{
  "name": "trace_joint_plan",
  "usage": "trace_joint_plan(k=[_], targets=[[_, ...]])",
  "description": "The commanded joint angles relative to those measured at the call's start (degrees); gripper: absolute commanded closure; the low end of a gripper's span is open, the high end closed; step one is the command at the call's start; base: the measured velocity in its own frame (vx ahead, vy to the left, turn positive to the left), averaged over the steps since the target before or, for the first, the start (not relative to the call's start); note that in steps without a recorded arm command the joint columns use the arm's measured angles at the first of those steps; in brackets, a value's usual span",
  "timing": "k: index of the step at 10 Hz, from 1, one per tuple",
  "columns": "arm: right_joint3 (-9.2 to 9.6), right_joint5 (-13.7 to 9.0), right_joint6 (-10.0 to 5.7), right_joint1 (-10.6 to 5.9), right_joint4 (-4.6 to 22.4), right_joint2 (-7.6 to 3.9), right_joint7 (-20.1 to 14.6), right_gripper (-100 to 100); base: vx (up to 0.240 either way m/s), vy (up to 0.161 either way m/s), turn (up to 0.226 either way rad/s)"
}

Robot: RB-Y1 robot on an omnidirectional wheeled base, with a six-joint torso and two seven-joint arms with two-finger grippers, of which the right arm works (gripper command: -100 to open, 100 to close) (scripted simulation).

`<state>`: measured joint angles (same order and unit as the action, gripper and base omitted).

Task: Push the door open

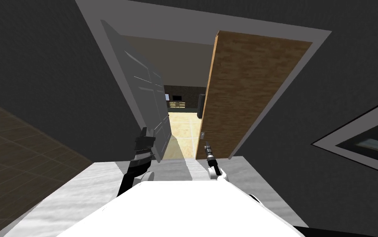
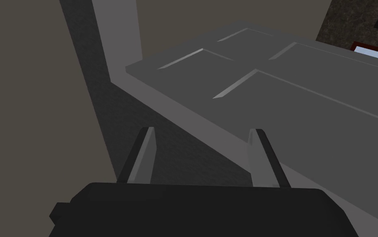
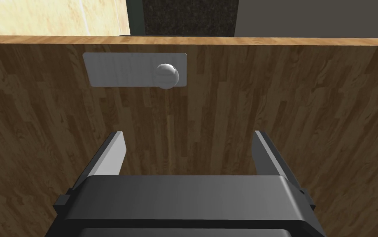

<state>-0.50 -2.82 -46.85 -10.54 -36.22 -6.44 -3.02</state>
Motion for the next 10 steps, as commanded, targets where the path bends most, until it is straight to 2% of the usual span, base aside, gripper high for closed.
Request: trace_joint_plan(k=[1,4,5,7,10], targets=[[-0.08,-0.2,-0.58,-0.93,2.16,-0.05,-0.32,-100,0.045,-0.055,0.055],[-0.25,-0.69,-1.73,-3.19,7.48,-0.05,-1.04,-100,0.073,-0.091,0.09],[-0.28,-0.77,-1.9,-3.54,8.3,-0.05,-1.15,-100,0.068,-0.09,0.058],[-0.45,-0.83,-1.95,-3.44,8.07,0.07,-0.89,-100,0.077,-0.019,0.018],[-0.72,-0.99,-2.11,-3.35,8.24,0.13,-0.73,-100,0.196,-0.007,0.026]])
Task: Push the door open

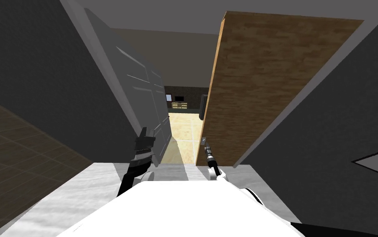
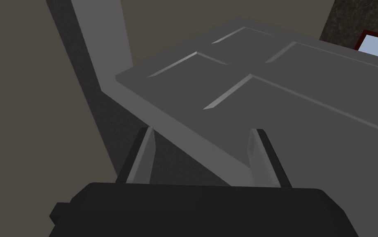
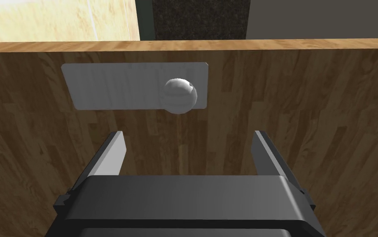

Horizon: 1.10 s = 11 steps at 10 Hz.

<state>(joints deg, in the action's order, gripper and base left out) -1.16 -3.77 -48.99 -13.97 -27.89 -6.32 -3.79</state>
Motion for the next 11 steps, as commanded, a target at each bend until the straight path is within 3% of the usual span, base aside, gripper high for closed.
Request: trace_joint_plan(k=[1,6,7,11], targets=[[-0.18,-0.11,-0.04,0.11,-0.01,0.04,0.11,-100,0.205,-0.011,0.034],[-0.5,-0.3,-0.34,0.14,0.4,0.13,0.29,-100,0.161,-0.007,0.019],[-0.5,-0.3,-0.34,0.14,0.4,0.13,0.29,100,-0.013,0.003,0.004],[-0.5,-0.3,-0.34,0.14,0.4,0.13,0.29,100,-0.013,0.0,0.001]])
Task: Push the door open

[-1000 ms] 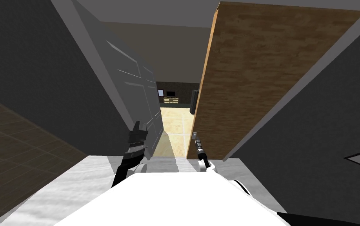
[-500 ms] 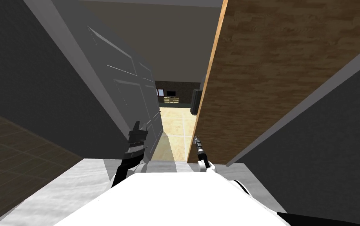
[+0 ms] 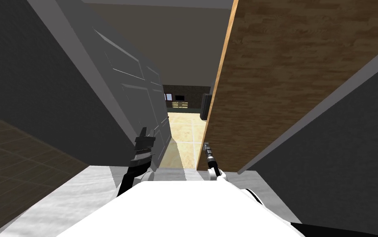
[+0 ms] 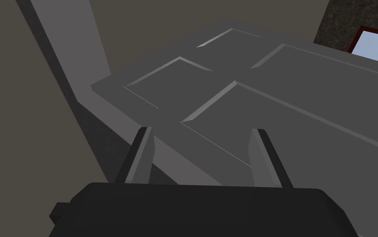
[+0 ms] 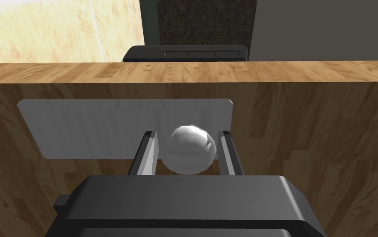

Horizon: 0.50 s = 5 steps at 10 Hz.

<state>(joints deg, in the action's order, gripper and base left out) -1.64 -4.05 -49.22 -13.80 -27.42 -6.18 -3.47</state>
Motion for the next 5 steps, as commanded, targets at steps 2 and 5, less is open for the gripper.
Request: trace_joint_plan(k=[2,5], targets=[[-0.54,-0.33,0.01,0.06,0.06,-0.12,0.21,100,0.057,0.012,-0.012],[-1.38,-0.85,0.02,0.12,0.13,-0.32,0.55,100,0.176,0.026,-0.028]])
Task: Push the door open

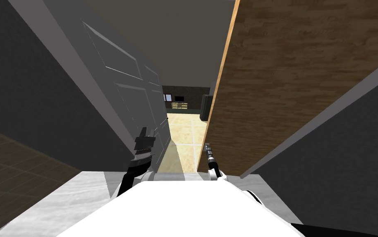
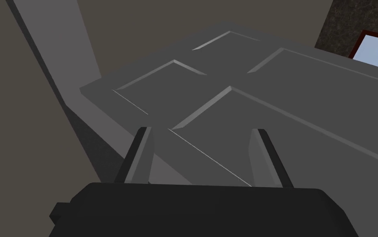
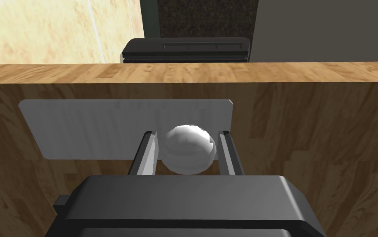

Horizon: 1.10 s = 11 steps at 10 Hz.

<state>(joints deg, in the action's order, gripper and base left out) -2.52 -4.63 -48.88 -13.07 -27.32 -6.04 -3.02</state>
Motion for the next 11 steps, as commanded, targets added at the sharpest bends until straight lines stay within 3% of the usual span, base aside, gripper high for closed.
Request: trace_joint_plan(k=[1,5,6,8,11], targets=[[-0.94,-0.55,-0.32,-0.58,0.07,-0.56,0.28,100,0.203,0.012,-0.023],[-1.42,-0.85,-0.32,-0.54,0.11,-0.68,0.48,100,0.099,0.021,-0.012],[-2.5,-1.51,-0.31,-0.47,0.2,-0.93,0.91,100,0.109,0.039,-0.039],[-2.5,-1.51,-0.31,-0.47,0.2,-0.93,0.91,100,0.1,0.037,-0.037],[-4.35,-2.65,-0.3,-0.34,0.36,-1.37,1.66,100,0.16,0.042,-0.042]])
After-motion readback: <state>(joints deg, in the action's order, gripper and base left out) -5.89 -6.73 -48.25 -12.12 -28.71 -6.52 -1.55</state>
